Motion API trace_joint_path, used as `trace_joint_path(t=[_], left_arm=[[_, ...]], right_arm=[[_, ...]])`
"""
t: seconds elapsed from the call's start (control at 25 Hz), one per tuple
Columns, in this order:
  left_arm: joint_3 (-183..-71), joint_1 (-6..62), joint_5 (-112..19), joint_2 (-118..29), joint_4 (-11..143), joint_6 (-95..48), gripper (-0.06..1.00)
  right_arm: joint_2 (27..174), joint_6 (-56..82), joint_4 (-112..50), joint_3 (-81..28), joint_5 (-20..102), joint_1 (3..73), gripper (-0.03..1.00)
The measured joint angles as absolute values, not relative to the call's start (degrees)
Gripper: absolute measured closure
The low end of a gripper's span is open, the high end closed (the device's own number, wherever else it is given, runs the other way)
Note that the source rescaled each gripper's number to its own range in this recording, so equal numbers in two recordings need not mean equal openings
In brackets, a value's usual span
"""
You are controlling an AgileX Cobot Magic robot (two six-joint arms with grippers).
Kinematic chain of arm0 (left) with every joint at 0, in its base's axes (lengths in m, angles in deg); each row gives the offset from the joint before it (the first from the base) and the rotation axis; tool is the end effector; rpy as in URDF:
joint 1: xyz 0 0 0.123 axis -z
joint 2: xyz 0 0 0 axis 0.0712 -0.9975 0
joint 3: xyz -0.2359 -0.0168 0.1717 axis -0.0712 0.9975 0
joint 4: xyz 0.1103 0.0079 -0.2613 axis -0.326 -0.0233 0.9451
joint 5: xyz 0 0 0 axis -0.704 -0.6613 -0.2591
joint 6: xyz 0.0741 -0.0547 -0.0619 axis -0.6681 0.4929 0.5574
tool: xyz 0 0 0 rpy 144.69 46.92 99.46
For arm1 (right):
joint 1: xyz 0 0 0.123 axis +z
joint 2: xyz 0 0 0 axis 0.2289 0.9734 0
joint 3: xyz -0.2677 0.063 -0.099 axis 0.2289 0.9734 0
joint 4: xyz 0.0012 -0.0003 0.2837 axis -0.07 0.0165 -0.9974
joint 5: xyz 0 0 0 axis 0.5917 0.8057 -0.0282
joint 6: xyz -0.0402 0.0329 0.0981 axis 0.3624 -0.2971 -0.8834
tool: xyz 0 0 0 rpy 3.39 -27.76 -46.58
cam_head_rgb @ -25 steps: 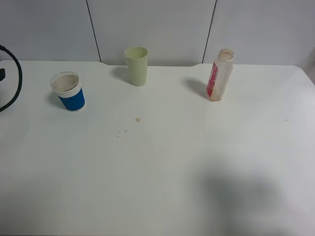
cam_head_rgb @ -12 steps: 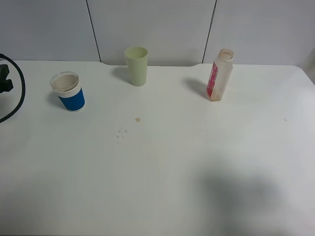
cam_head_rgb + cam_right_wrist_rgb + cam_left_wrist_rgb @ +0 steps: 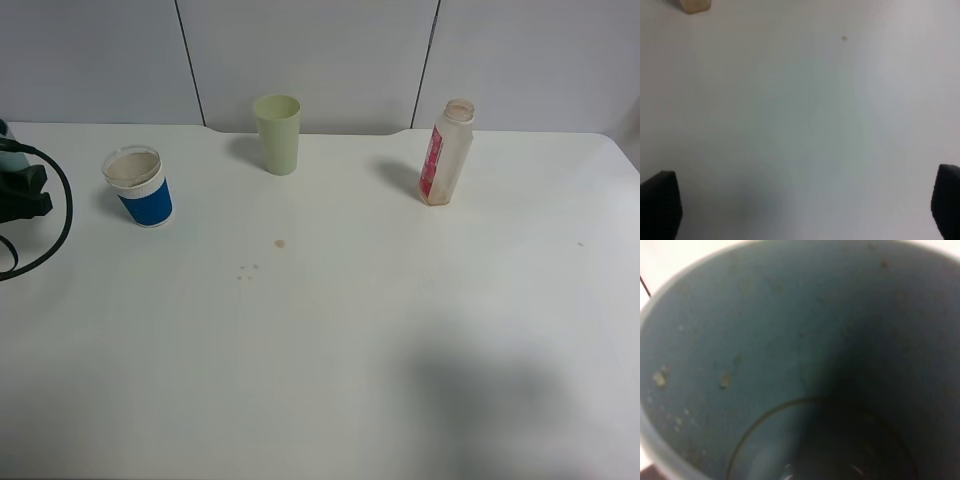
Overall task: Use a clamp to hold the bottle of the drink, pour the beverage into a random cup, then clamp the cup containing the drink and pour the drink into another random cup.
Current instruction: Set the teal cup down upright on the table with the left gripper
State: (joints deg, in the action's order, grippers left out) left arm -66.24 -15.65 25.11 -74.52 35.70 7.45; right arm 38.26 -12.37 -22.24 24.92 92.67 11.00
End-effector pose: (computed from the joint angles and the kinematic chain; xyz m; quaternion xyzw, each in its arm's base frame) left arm 0.2723 0.0662 0.0997 0.0136 0.7752 0.0541 0.6292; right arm 0.0635 -0.0040 0.2736 0.0369 0.8991 -0.0066 0.4362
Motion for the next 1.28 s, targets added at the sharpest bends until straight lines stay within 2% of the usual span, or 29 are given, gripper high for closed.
trace_joint_path(t=[0.48, 1.28], left_arm=[[-67.4, -15.6, 25.7, -83.6, 36.2, 7.2, 0.94], [-74.3, -15.6, 26.1, -90.0, 33.8, 7.2, 0.94]], right_arm=[[38.3, -12.4, -22.2, 24.9, 92.7, 11.0, -0.03], [38.3, -12.4, -22.2, 24.9, 92.7, 11.0, -0.03]])
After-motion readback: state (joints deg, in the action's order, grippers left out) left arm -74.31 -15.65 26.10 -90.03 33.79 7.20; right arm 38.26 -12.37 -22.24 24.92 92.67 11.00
